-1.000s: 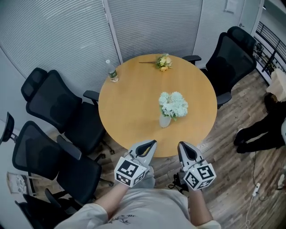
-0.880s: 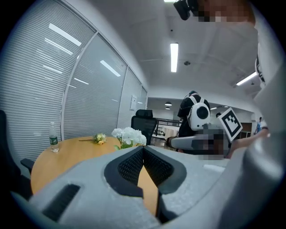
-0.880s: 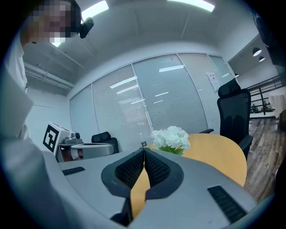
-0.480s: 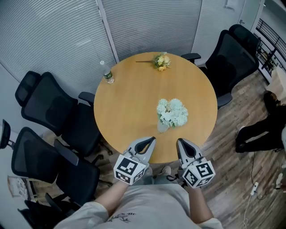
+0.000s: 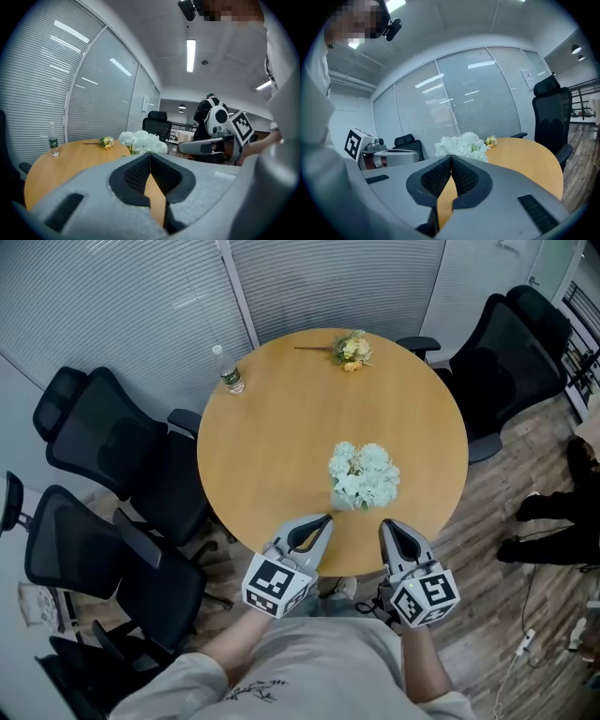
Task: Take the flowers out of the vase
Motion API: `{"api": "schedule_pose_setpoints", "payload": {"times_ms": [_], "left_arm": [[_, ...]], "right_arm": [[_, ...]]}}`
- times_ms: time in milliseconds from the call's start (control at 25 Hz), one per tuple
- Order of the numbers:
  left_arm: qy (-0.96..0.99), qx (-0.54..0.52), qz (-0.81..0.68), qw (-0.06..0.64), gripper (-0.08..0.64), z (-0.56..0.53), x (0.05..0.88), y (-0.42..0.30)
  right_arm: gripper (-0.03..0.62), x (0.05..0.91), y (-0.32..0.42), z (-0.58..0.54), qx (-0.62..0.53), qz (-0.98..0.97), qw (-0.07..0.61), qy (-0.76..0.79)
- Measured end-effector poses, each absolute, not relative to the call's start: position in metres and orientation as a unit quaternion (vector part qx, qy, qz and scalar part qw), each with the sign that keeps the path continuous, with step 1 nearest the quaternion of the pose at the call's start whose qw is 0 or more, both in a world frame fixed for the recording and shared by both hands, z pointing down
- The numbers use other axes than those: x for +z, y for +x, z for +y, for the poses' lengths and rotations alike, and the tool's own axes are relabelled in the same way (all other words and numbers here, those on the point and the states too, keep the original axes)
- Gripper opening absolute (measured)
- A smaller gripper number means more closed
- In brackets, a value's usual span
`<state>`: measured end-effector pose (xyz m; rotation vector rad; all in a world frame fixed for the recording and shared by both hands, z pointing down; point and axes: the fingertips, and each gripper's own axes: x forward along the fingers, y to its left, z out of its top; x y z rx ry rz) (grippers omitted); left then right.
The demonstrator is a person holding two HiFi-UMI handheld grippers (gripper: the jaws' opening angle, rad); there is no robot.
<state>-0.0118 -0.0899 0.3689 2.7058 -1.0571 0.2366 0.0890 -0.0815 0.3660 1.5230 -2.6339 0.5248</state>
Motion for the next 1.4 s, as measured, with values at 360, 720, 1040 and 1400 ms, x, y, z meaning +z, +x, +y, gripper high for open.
{"api": "schedule_pose_setpoints", "payload": {"times_ms": [360,720,1040,1400], "left_arm": [[0.918,0.091,-0.368,0.117,0.011,-0.1,0.384,-0.012],[0.918,0.101,-0.365,0.12,0.011,-0.114,0.407,-0.009],[0.915,0.11,-0.368,0.125,0.033,-0.127,0.431,-0.008],[0.917,0.128,-0.356,0.126,0.159,-0.138,0.456,0.0]], "right_arm": [[0.006,0.388,0.083,-0.095,0.179,-0.862,0.053,0.471],[0.008,0.411,0.072,-0.108,0.186,-0.869,0.065,0.453],[0.009,0.432,0.072,-0.117,0.194,-0.867,0.073,0.453],[0.083,0.452,0.073,-0.128,0.205,-0.867,0.079,0.447]]}}
